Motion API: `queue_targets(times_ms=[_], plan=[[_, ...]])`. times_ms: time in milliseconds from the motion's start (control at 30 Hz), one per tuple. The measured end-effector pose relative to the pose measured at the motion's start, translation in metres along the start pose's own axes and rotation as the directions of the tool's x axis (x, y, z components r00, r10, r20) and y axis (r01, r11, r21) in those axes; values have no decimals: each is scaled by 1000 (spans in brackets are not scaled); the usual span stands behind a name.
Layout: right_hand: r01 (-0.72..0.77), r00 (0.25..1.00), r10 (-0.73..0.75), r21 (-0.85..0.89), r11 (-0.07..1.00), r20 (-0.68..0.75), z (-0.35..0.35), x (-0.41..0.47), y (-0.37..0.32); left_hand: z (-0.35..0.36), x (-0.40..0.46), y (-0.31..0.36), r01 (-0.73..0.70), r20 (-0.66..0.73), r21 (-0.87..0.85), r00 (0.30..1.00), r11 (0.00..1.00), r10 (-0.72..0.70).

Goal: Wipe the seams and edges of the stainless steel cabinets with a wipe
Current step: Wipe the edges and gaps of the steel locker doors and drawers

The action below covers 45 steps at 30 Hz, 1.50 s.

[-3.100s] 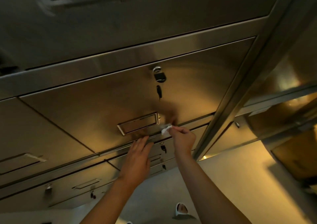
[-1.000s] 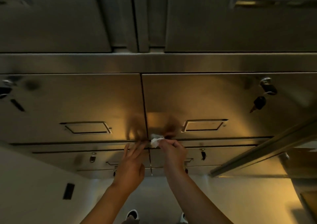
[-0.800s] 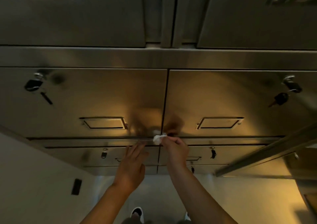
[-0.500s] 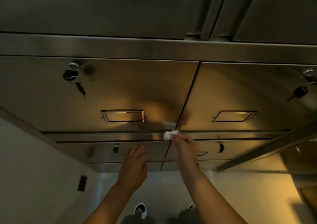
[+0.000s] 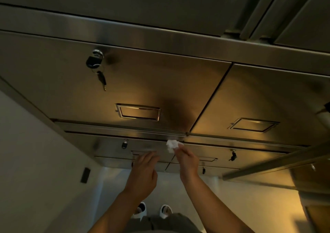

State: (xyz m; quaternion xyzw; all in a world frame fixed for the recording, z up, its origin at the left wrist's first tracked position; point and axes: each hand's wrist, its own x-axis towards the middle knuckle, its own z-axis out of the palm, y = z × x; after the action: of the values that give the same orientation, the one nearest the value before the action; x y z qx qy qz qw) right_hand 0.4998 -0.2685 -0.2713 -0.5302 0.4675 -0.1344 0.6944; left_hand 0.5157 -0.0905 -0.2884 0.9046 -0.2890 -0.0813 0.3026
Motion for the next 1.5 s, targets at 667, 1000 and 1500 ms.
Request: queue_targets(times_ms=[667,1000,1500], plan=[[-362,755,168,189,913,634,-33,42,-8,41,54,49,-6,296,325,950,946,-96],[818,573,-276,-519,247,772,-49,54,20,46,62,20,-109,285,317,958,942,15],[820,562,-162,-572,-18,811,26,20,34,-1,58,-61,-141,267,221,960,965,79]])
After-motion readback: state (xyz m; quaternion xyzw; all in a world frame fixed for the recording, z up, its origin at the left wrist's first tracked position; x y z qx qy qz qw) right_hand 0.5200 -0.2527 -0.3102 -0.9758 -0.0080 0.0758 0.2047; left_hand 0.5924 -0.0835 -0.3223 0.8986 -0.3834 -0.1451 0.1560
